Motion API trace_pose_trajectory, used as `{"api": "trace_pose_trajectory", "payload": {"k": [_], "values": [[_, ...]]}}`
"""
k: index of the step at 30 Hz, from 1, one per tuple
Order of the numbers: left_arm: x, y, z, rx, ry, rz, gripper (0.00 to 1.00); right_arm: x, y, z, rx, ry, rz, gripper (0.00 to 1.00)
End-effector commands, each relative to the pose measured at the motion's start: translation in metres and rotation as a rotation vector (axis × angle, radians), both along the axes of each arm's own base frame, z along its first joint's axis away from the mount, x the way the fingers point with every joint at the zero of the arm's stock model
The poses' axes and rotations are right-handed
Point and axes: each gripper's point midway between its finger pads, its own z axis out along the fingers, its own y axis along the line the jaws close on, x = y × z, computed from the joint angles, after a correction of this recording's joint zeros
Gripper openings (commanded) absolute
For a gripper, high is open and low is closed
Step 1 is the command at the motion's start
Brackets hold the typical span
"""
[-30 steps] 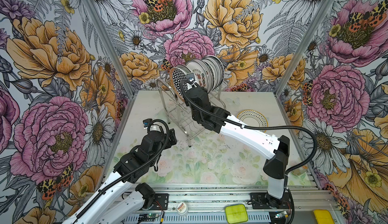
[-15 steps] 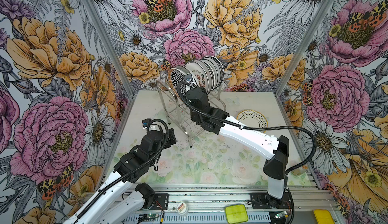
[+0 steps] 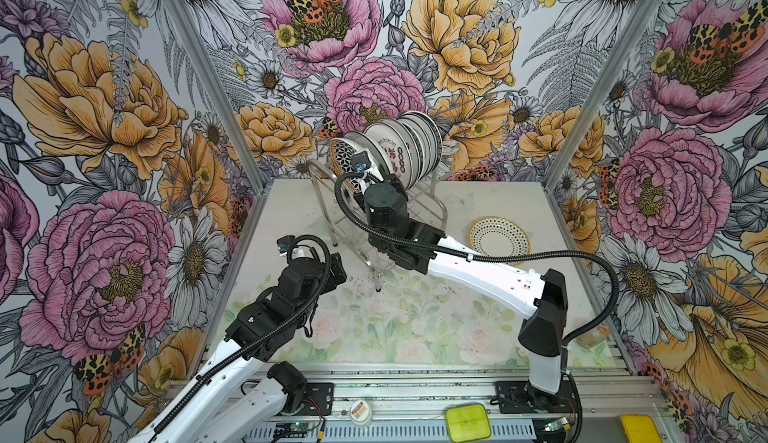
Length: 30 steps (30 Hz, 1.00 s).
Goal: Unload the plates from the dish rack
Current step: 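Lower the right gripper onto the black-and-white patterned plate's rim and close, then lift the patterned plate up out of the rack with the right gripper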
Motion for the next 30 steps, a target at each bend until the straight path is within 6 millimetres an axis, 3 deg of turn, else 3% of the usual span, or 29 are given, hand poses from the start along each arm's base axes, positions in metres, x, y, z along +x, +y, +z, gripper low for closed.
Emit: {"api": "trace_pose_trajectory", "payload": {"k": [1, 9, 16, 21, 30], "values": [[0.002, 0.003, -0.001, -0.018, 0.002, 0.03, 0.99, -0.022, 0.009, 0.052, 0.175, -0.109, 0.086, 0.0], [0.003, -0.003, 0.002, -0.026, 0.01, -0.015, 0.99, -0.028, 0.002, 0.069, 0.214, -0.143, 0.094, 0.0], [-0.001, -0.013, 0.021, 0.0, -0.069, -0.13, 0.99, -0.034, -0.004, 0.084, 0.233, -0.176, 0.092, 0.0], [-0.006, -0.005, 0.029, 0.004, -0.106, -0.113, 0.99, -0.038, -0.009, 0.1, 0.239, -0.214, 0.091, 0.0], [-0.004, -0.007, 0.024, 0.052, -0.081, -0.133, 0.99, -0.042, -0.015, 0.127, 0.233, -0.271, 0.094, 0.0]]}}
